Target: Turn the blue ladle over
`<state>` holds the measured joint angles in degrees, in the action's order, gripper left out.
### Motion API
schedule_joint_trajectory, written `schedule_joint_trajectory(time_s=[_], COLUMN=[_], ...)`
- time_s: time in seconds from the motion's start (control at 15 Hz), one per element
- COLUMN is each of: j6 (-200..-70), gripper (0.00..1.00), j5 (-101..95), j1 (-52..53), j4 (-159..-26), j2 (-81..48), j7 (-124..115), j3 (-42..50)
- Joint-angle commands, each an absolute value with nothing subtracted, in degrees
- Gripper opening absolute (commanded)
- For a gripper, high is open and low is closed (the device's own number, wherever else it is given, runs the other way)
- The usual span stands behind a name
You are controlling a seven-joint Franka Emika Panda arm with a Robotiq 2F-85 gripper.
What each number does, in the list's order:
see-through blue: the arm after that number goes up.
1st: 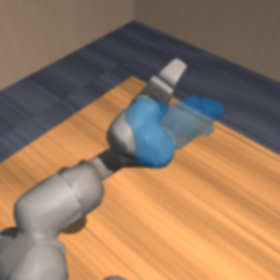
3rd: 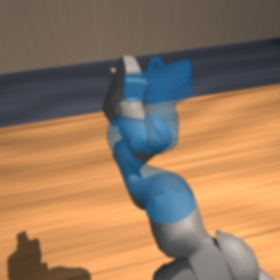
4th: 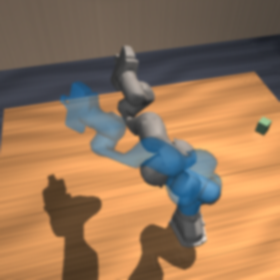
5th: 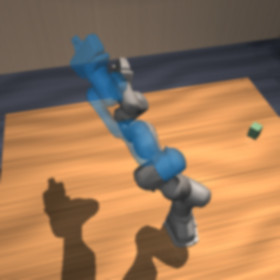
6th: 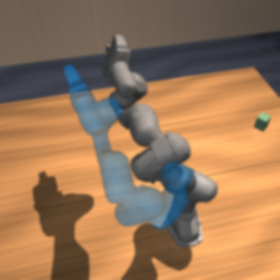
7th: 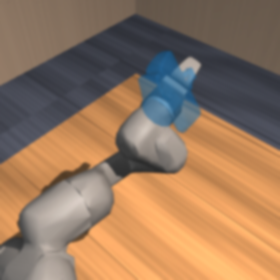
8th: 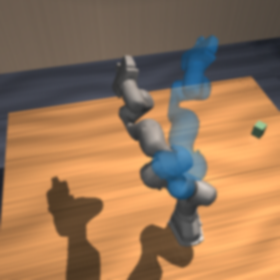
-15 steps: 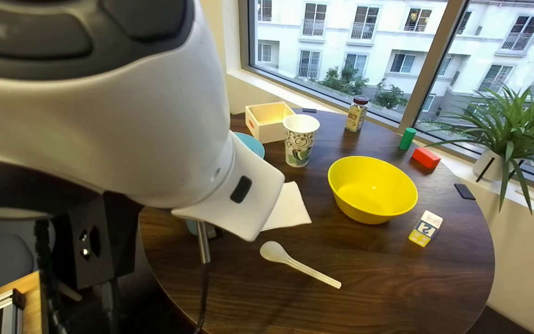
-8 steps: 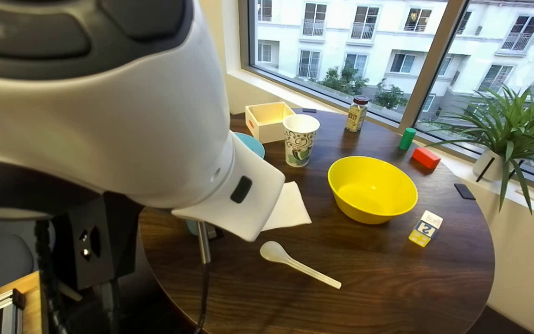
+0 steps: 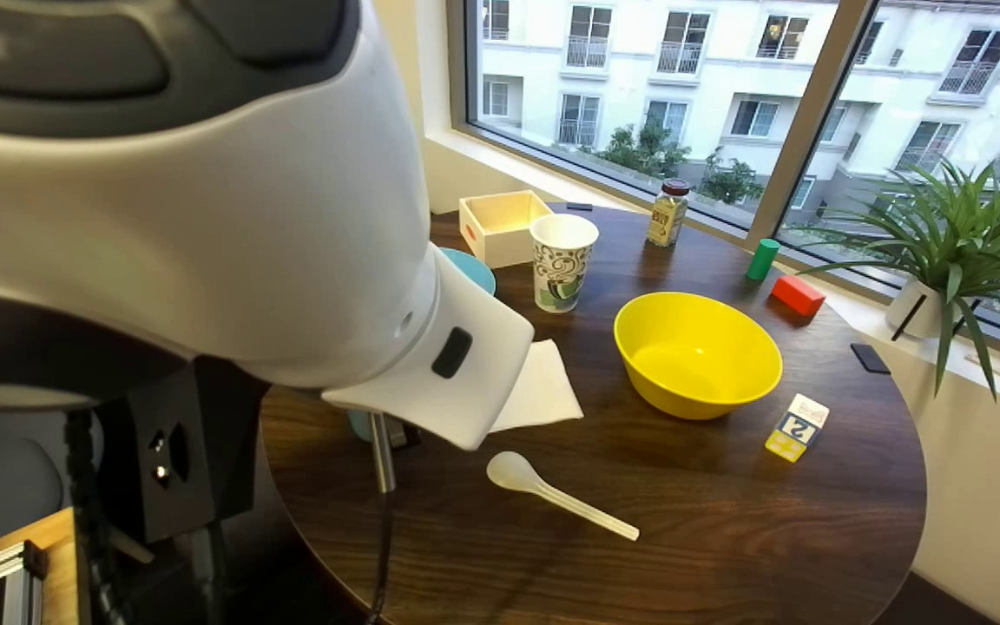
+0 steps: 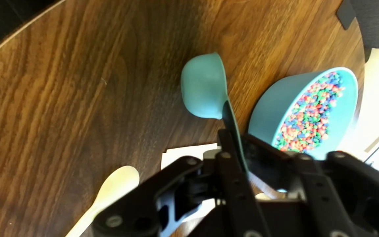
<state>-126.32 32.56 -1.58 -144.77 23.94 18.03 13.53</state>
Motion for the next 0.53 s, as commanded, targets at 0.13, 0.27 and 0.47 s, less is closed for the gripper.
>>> schedule_joint_trajectory(time_s=[0.13,0.27,0.47], j6=[-128.8,-129.2,-129.8], gripper=[0.38,0.45,0.38], j5=[30.4,29.9,29.0], j1=[-2.7,-2.8,-2.9], j4=[-146.5,-146.9,-147.2], j2=[23.9,23.8,23.8], j7=[17.9,17.8,17.6], j3=[12.5,12.5,12.6])
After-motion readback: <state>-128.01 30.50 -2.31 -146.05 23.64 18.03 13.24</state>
